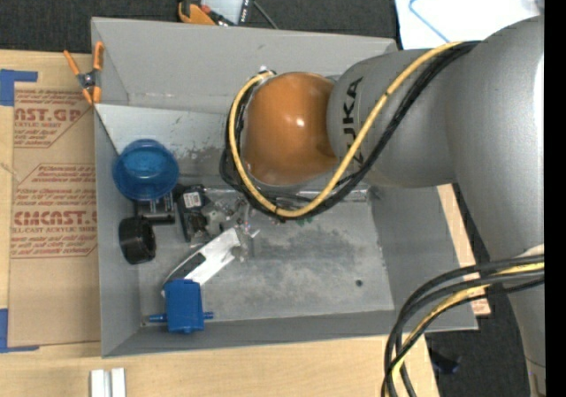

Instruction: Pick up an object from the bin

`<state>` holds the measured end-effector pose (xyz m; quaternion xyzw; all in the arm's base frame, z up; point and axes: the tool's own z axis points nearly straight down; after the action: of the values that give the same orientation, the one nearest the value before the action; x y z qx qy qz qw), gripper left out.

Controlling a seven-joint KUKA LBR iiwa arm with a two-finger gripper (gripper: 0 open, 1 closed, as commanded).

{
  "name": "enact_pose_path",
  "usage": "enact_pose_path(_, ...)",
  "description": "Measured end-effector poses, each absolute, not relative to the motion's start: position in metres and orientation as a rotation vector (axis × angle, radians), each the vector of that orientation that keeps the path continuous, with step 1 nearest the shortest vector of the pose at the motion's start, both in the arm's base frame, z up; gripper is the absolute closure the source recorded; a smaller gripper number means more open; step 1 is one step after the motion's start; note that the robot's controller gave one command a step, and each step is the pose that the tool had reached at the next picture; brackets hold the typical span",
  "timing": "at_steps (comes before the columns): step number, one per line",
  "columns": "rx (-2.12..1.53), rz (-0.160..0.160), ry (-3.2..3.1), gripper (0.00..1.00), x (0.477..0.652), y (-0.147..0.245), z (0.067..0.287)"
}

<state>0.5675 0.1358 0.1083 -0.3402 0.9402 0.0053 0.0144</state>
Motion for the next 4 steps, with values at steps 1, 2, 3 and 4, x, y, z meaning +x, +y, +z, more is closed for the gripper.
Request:
enact_pose_path(1, -0.682, 0.01, 3.036, 1.0, 0.5656, 0.1357, 0.1082)
enact_pose_path(2, -0.823, 0.014, 2.997, 1.0, 0.5599, 0.1345, 0.1111)
enact_pose_path(3, -0.889, 0.014, 2.981, 1.0, 0.5653, 0.1372, 0.1157)
enact_pose_path(4, -0.72, 0.017, 3.025, 1.0, 0.5587, 0.1347, 0.1131)
